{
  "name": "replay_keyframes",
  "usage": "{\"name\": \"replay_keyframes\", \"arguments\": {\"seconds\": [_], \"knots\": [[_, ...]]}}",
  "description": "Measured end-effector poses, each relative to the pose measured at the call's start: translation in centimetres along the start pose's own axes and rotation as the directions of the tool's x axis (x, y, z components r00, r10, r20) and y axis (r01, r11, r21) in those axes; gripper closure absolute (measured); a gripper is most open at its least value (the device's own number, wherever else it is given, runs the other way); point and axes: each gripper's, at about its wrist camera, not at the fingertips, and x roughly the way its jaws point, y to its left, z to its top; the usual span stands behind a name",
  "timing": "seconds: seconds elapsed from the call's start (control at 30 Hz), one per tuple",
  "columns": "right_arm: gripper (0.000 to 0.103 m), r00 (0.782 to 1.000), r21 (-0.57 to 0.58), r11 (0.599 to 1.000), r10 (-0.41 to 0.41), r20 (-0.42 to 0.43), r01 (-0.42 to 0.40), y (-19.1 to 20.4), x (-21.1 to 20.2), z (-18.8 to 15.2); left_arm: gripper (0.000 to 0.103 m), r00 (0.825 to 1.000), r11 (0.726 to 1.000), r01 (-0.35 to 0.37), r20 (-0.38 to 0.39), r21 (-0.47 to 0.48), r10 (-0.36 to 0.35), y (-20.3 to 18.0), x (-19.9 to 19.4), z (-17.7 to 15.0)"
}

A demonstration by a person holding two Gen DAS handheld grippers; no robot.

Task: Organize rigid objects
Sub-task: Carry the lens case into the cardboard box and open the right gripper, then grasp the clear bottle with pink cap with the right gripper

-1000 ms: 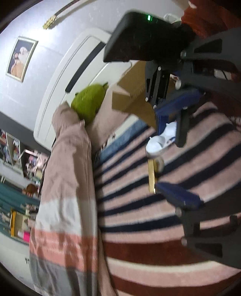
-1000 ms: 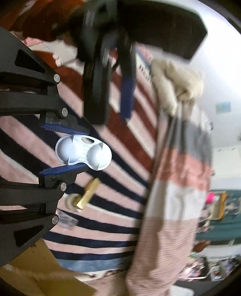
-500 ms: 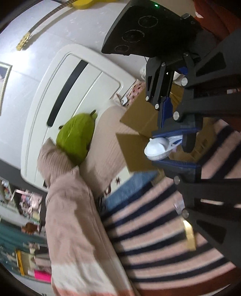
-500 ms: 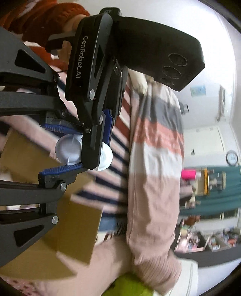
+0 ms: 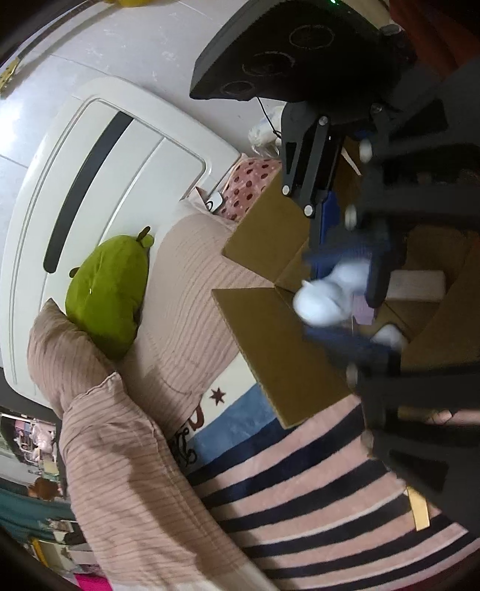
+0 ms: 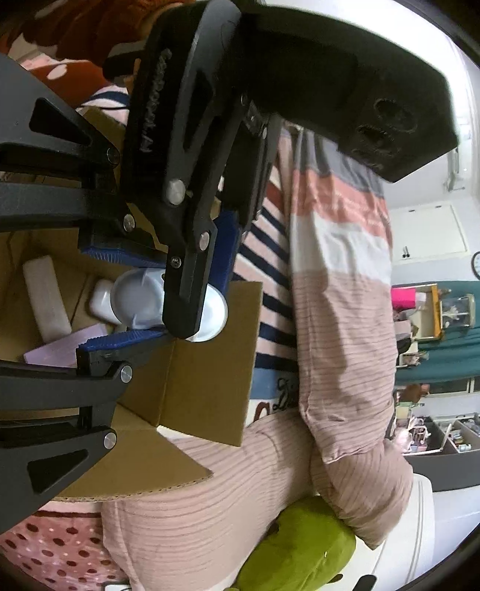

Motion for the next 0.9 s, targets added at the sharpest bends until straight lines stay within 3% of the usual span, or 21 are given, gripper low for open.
{"name": "replay_keyframes", "arguments": {"seconds": [0.13,0.2,0.4,0.5,0.67,0.8,0.9], "knots": [[0.053,1.0,-0.009,1.0,-0.013,0.014,0.013,0.8,-0.7,0.0,0.038,0.999,1.0,-0.017,0.04,0.0,0.017,0.0,-1.9,-0.4],[0.052,0.999,-0.007,1.0,-0.015,0.03,0.015,1.6,-1.3,0.2,0.03,0.996,0.999,-0.038,0.077,-0.006,0.038,0.4,-3.9,-0.8],[0.052,0.993,-0.037,0.998,0.057,0.1,-0.054,5.6,-3.6,1.8,0.023,0.977,0.993,-0.106,0.182,-0.053,0.114,2.3,-10.9,-3.0],[0.052,0.989,-0.09,0.991,0.104,0.108,-0.095,9.0,-3.9,2.9,0.022,0.955,0.979,-0.182,0.218,-0.095,0.198,4.0,-14.5,-5.2],[0.052,0.983,-0.156,0.977,0.159,0.087,-0.144,14.6,-2.0,4.0,0.021,0.891,0.915,-0.343,0.236,-0.213,0.389,7.8,-19.1,-10.5],[0.052,0.982,-0.126,0.975,0.189,0.026,-0.184,17.5,1.5,3.3,0.021,0.87,0.879,-0.382,0.21,-0.284,0.446,10.8,-20.3,-14.9],[0.052,0.99,-0.067,0.988,0.143,0.001,-0.142,18.2,4.8,1.4,0.021,0.861,0.856,-0.404,0.18,-0.323,0.475,12.4,-20.2,-17.5]]}}
